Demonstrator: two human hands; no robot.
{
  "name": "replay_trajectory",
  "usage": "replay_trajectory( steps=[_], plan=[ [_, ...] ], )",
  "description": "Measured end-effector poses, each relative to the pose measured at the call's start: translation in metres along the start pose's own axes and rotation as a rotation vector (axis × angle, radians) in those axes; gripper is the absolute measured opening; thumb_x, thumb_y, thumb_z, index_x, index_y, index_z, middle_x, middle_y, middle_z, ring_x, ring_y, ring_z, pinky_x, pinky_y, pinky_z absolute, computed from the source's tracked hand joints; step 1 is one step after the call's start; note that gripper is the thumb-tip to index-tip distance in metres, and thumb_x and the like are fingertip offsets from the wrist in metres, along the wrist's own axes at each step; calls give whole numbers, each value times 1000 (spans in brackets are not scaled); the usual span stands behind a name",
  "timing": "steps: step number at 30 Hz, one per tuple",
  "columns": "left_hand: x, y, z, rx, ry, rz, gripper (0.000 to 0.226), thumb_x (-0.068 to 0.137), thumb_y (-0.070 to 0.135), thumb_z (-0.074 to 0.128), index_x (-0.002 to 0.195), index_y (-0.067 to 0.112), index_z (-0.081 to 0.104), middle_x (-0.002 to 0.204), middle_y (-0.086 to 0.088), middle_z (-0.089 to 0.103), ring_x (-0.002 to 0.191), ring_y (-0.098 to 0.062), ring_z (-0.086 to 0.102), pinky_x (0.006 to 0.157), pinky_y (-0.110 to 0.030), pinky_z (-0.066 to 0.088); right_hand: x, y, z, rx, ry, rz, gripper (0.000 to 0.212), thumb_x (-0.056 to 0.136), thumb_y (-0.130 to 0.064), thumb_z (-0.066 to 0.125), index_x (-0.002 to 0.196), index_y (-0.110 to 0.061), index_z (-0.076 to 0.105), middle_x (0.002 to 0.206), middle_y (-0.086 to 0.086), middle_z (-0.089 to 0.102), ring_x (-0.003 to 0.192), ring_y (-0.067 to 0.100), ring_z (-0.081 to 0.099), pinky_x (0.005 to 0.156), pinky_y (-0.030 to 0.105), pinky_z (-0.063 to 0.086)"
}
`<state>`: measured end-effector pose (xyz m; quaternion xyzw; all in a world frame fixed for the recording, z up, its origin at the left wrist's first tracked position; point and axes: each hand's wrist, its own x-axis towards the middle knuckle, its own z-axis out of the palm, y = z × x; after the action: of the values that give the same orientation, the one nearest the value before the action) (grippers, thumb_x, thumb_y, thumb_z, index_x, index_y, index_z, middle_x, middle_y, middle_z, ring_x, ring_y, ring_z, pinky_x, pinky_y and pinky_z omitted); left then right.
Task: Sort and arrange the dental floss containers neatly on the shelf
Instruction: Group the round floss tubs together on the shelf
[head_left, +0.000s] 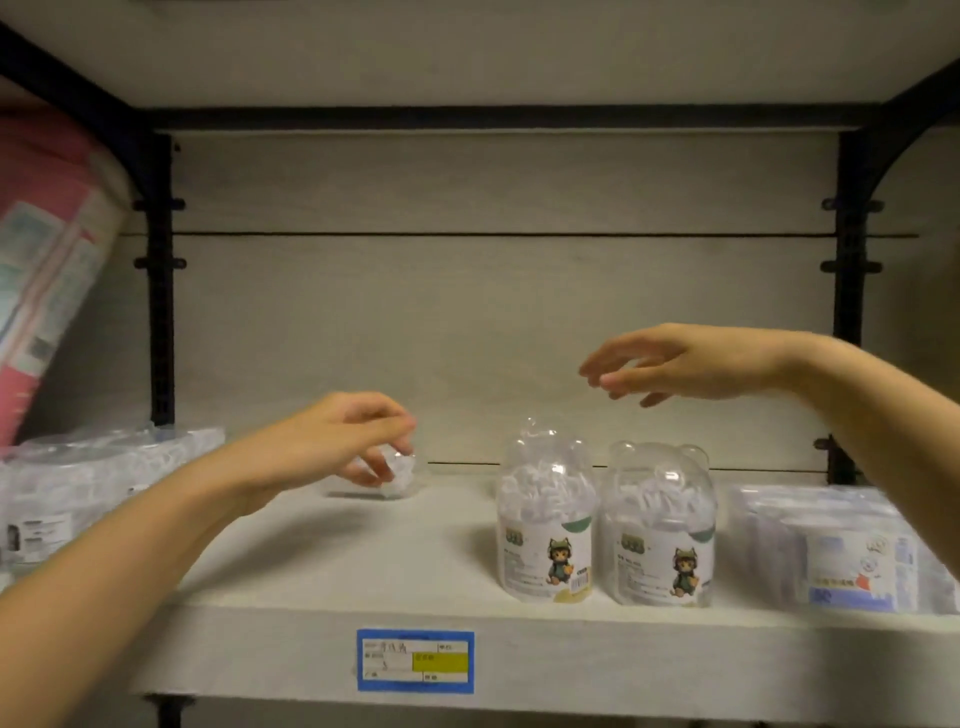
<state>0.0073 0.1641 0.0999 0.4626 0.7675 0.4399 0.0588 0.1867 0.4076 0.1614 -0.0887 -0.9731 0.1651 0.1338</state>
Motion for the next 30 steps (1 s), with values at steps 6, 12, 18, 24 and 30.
replay_trajectory(
  steps=[6, 12, 18, 24, 30],
  plan=[
    [-4, -34, -29, 61, 212, -90, 16, 91, 19, 56, 91, 7, 66, 87, -7, 67, 66, -17, 60, 64, -26, 52, 75, -2, 24, -228, -297, 67, 74, 81, -21, 69, 141, -39, 29, 150, -6, 29, 129, 19, 42, 104, 32, 36],
    [-10, -50, -37, 127, 241, -119, 14, 91, 18, 56, 94, 11, 67, 92, -6, 68, 76, -21, 63, 65, -25, 53, 100, 7, 41, -276, -367, 65, 65, 80, -2, 65, 132, -34, 41, 138, 0, 43, 85, 7, 57, 70, 18, 51],
    [-3, -61, -38, 158, 227, -114, 10, 89, 20, 58, 90, 18, 67, 94, -6, 67, 81, -20, 66, 64, -22, 52, 67, 0, -8, 21, -106, 71, 55, 74, -31, 73, 124, -26, 49, 117, 5, 58, 100, 23, 65, 81, 33, 57],
    [11, -65, -36, 142, 210, -104, 8, 89, 17, 58, 90, 18, 66, 97, -9, 66, 83, -21, 65, 66, -24, 50, 31, -9, -36, 59, -9, 53, 65, 59, -48, 71, 116, -21, 55, 104, 5, 70, 92, 22, 70, 78, 35, 58],
    [46, -68, -42, 454, 190, -70, 37, 81, 33, 62, 113, 15, 60, 112, -4, 60, 106, -25, 56, 88, -29, 41, 13, -13, -31, -136, 148, 30, 66, 50, -57, 64, 110, -35, 48, 106, -1, 61, 85, 17, 65, 73, 28, 55]
  ],
)
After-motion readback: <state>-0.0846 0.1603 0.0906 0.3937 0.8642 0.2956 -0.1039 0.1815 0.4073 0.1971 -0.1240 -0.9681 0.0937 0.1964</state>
